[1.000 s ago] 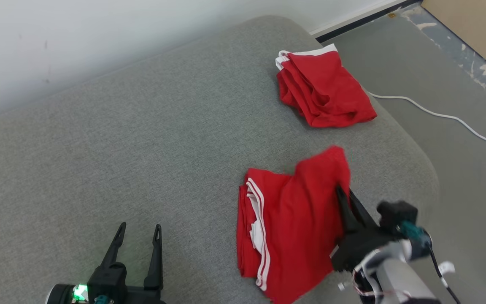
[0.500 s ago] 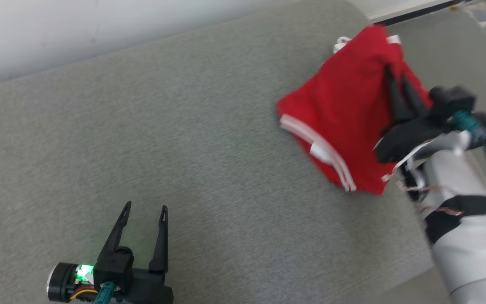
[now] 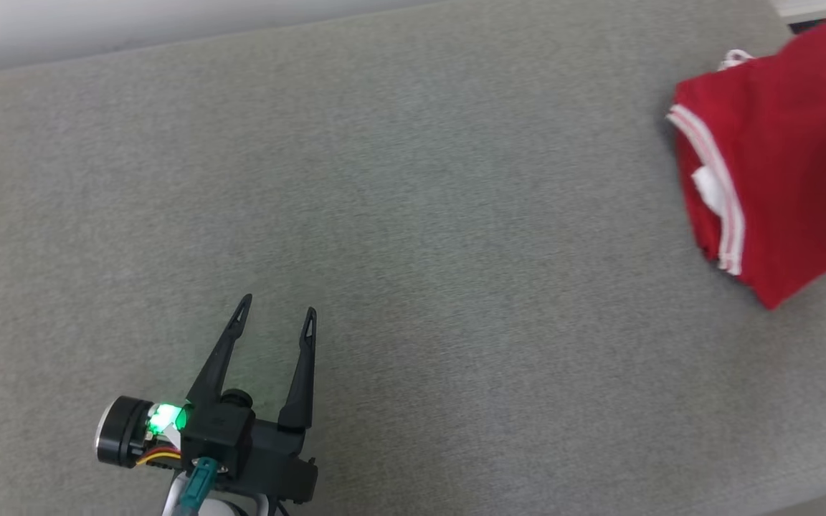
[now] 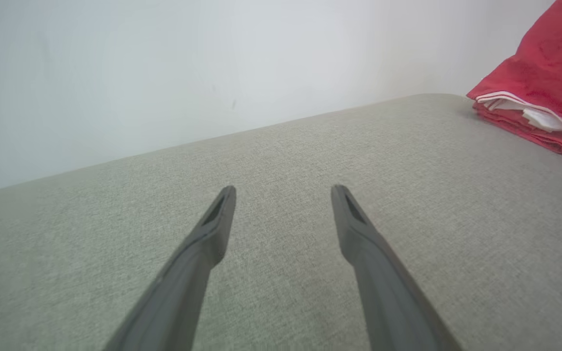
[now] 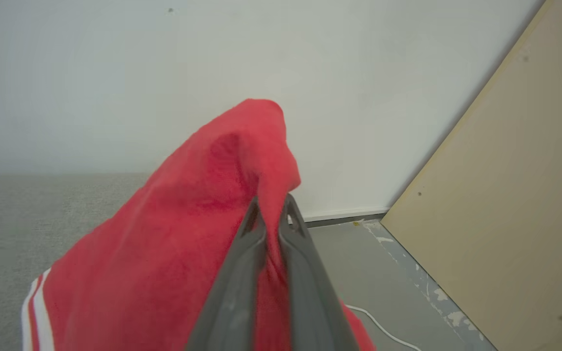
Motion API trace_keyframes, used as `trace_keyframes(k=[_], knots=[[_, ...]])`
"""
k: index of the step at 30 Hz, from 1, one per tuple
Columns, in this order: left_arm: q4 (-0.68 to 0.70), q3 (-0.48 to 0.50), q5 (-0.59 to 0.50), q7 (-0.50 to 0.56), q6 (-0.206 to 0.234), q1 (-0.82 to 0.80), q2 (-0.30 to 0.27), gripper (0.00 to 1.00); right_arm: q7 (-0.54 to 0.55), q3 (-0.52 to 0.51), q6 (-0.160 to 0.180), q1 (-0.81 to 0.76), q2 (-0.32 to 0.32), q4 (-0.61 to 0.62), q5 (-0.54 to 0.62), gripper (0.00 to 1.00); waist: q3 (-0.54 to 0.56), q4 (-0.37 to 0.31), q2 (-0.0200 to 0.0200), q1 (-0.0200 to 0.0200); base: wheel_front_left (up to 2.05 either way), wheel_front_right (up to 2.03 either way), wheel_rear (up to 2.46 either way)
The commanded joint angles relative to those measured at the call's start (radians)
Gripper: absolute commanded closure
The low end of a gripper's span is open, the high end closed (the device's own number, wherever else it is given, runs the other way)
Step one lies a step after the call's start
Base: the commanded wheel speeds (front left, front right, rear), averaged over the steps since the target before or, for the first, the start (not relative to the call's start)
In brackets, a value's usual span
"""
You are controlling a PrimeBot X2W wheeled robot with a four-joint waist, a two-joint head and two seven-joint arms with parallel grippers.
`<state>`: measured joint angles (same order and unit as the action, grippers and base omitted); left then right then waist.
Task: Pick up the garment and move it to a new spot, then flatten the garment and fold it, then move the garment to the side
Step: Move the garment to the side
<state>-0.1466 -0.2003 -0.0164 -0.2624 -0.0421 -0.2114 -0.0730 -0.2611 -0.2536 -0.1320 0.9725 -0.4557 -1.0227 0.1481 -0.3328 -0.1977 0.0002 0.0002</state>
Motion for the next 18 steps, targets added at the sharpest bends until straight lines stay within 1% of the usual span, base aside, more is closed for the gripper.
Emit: trace_keyframes(k=[1,5,7,9,10,11,12,13,14,16,18], knots=[[0.006,-0.006,-0.007,-0.003,0.006,-0.015,-0.007,0.00,-0.004,-0.039,0.003,0.015,-0.020,-0.005,0.038,1.00,-0.024,0.045,-0.0002,-0.0002,0.00,0.00,0.00],[0.010,-0.014,-0.002,-0.003,0.017,-0.003,-0.017,0.00,-0.002,-0.167,0.003,0.008,-0.053,-0.027,0.156,1.00,-0.024,0.068,-0.0002,-0.0002,0.00,0.00,0.00],[0.011,-0.016,0.003,-0.003,0.023,0.005,-0.021,0.00,0.016,-0.236,0.003,0.004,-0.061,-0.030,0.213,1.00,-0.023,0.075,-0.0002,-0.0002,0.00,0.00,0.00],[0.011,-0.019,0.006,-0.003,0.025,0.010,-0.023,0.00,0.031,-0.302,0.003,-0.009,-0.055,-0.020,0.270,1.00,-0.020,0.082,-0.0002,-0.0002,0.00,0.00,0.00],[0.011,-0.021,0.008,-0.003,0.027,0.012,-0.025,0.00,0.036,-0.335,0.003,-0.015,-0.046,-0.012,0.297,0.67,-0.019,0.084,-0.0002,-0.0002,0.00,0.00,0.00],[0.011,-0.021,0.008,-0.003,0.027,0.012,-0.025,0.00,0.036,-0.335,0.003,-0.015,-0.046,-0.012,0.297,0.67,-0.019,0.084,-0.0002,-0.0002,0.00,0.00,0.00],[0.010,-0.021,0.009,-0.003,0.029,0.014,-0.026,0.00,0.037,-0.368,0.003,-0.021,-0.036,-0.006,0.320,0.55,-0.017,0.086,-0.0002,-0.0002,0.00,0.00,0.00],[0.010,-0.022,0.011,-0.003,0.031,0.015,-0.027,0.00,0.040,-0.396,0.003,-0.030,-0.029,0.000,0.349,0.09,-0.015,0.087,-0.0002,-0.0002,0.00,0.00,0.00],[0.010,-0.022,0.013,-0.003,0.032,0.016,-0.028,0.00,0.039,-0.422,0.003,-0.037,-0.018,0.007,0.371,0.00,-0.013,0.088,-0.0002,-0.0002,0.00,0.00,0.00],[0.009,-0.022,0.017,-0.003,0.035,0.018,-0.029,0.00,0.033,-0.468,0.003,-0.045,0.001,0.024,0.417,0.00,-0.009,0.087,-0.0002,-0.0002,0.00,0.00,0.00],[0.008,-0.019,0.019,-0.003,0.040,0.020,-0.029,0.00,0.020,-0.493,0.003,-0.043,0.021,0.024,0.442,0.00,-0.005,0.083,-0.0002,-0.0002,0.00,0.00,0.00]])
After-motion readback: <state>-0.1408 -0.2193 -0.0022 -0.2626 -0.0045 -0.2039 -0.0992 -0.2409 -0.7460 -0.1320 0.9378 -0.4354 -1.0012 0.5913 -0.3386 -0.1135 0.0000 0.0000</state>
